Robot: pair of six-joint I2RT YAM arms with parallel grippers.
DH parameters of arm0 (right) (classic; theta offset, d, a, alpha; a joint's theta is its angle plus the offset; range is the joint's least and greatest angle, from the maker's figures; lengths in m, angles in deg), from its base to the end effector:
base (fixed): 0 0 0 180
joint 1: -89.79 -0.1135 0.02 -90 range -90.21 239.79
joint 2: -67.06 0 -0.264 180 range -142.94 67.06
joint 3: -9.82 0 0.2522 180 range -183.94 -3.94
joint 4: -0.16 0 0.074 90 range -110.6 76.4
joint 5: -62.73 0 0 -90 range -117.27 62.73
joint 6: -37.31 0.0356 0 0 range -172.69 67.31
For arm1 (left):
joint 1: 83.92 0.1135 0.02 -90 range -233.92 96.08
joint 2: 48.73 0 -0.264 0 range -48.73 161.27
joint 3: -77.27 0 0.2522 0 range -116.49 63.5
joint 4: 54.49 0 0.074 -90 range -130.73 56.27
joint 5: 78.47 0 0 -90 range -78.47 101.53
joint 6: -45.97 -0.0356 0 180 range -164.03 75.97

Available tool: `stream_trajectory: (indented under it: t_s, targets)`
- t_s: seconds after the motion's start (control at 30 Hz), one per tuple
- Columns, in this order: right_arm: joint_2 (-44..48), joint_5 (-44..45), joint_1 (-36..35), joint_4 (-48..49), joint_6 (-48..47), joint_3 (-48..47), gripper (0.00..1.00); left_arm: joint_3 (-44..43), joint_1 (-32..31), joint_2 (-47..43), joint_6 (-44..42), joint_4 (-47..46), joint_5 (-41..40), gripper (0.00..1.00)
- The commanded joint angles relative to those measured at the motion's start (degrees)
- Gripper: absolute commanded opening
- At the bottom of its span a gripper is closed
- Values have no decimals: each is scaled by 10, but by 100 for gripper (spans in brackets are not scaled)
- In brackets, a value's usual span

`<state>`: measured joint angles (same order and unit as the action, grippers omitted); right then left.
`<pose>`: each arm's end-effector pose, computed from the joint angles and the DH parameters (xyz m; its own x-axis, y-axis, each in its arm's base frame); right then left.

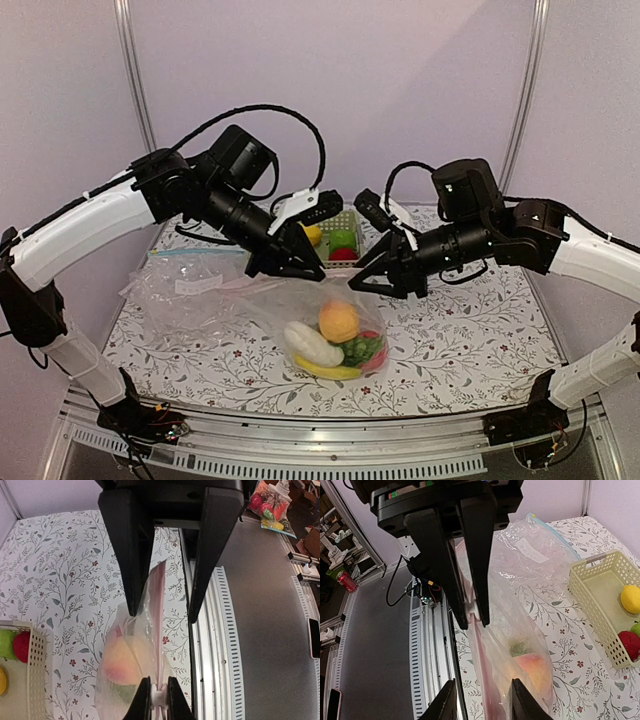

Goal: Place the food in the zip-top bag and seal the zipper
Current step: Hold the zipper food storage bag at the center of the board.

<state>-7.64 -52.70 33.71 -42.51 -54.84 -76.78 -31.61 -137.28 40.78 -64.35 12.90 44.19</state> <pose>0.1482 0.2478 0.3658 -0.2494 -0.4317 -0.8669 -0.9653 0.1817 0.1873 0.1787 -0.2724 0.3838 -0.1066 0.6333 -0.7666 0.9896 -0.0076 -0.1439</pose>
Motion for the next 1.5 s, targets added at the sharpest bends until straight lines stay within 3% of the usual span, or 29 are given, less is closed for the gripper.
stream_trajectory:
  t_s: [0.0,0.17,0.33,0.53,0.6,0.77,0.83,0.93,1.03,1.13,1.47]
  targets:
    - [-12,-7,-4,-3,-4,-17,31,-13,-1,7,3,10,5,0]
    - [-6,0,-4,20,3,-11,22,-11,-1,6,3,12,3,0]
    - [4,4,-4,40,9,-1,20,-11,-1,6,2,14,2,0]
    - [1,4,-4,42,13,0,1,-14,-1,4,2,15,-1,0]
    - [0,5,-4,42,13,1,0,-15,-1,4,2,15,-3,2]
    - [4,9,-4,42,13,8,0,-16,2,-4,8,13,-6,59]
    - [7,8,-4,42,14,10,0,-15,6,-11,10,9,-6,69]
    - [9,7,-4,42,14,12,0,-16,11,-19,10,6,-8,66]
    - [9,8,-4,43,14,12,0,-14,16,-23,11,7,-14,49]
    - [10,11,-4,42,14,12,0,-12,19,-25,11,9,-14,38]
    - [7,8,-4,43,14,9,0,-18,19,-10,13,9,1,36]
